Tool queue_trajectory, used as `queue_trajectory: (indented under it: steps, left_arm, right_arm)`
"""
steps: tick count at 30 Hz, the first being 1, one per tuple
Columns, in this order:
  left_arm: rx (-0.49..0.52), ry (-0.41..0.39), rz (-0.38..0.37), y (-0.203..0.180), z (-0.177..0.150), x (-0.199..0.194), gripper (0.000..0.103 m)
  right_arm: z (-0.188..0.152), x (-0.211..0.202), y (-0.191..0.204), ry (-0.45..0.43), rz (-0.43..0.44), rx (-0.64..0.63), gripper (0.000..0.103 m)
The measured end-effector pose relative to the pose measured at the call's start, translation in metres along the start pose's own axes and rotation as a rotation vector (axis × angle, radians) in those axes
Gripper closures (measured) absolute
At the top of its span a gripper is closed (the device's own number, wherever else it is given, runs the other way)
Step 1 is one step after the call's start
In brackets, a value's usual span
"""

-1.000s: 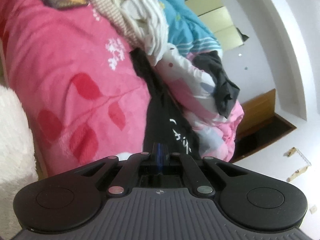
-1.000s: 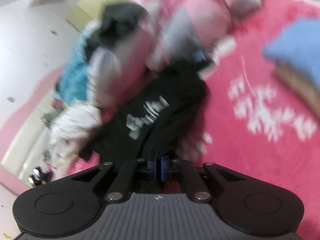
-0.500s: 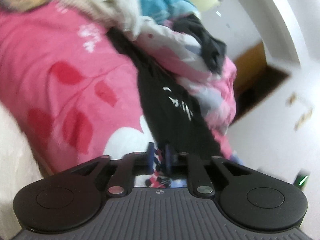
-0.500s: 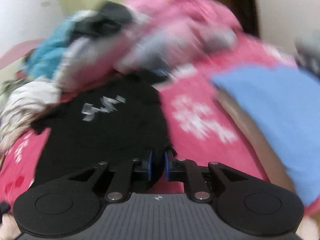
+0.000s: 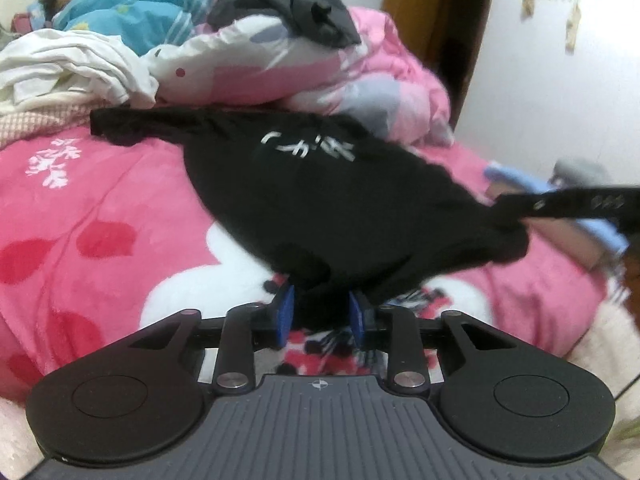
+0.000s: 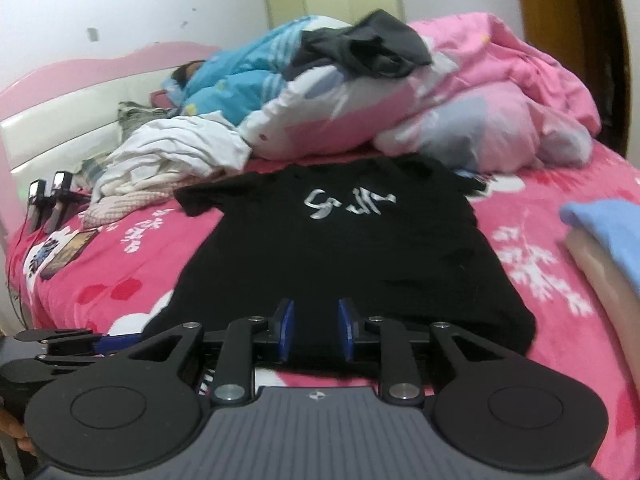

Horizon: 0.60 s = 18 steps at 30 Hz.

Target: Fold clothes

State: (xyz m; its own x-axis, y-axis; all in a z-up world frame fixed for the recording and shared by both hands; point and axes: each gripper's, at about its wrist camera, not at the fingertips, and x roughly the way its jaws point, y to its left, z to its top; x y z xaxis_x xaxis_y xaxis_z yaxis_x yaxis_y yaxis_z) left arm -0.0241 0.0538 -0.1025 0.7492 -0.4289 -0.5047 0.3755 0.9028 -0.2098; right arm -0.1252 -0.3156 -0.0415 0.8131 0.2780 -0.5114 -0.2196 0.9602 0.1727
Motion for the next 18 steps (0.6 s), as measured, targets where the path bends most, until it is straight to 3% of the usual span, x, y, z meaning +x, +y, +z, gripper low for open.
queue_trajectory:
  steps: [1, 3, 5, 9, 12, 15, 18]
  left_arm:
    - [-0.014, 0.006, 0.002, 0.001, 0.001, 0.001, 0.09]
    - [-0.105, 0.019, -0.038, 0.008, 0.005, 0.0, 0.098]
    - [-0.344, 0.04, -0.177, 0.03, 0.009, -0.004, 0.099]
    - [-0.8, 0.026, -0.48, 0.071, -0.001, -0.013, 0.1]
    - [-0.862, 0.078, -0.456, 0.083, -0.017, -0.012, 0.1]
    - [-0.903, 0.183, -0.388, 0.091, -0.041, -0.004, 0.1]
    - [-0.915, 0.184, -0.376, 0.097, -0.053, -0.009, 0.1]
  right_arm:
    - [-0.016, -0.028, -0.029, 0.001, -0.004, 0.01, 0.078]
    - [-0.038, -0.065, -0.065, 0.001, -0.007, 0.026, 0.077]
    - [-0.048, -0.077, -0.075, -0.002, -0.001, 0.035, 0.077]
    - [-0.036, -0.046, -0.046, -0.011, 0.014, 0.041, 0.078]
    - [-0.026, -0.017, -0.025, -0.008, 0.018, 0.04, 0.077]
    - [-0.017, 0.015, -0.004, 0.014, 0.023, 0.036, 0.077]
    - [-0.004, 0.064, 0.036, 0.022, 0.047, -0.011, 0.077]
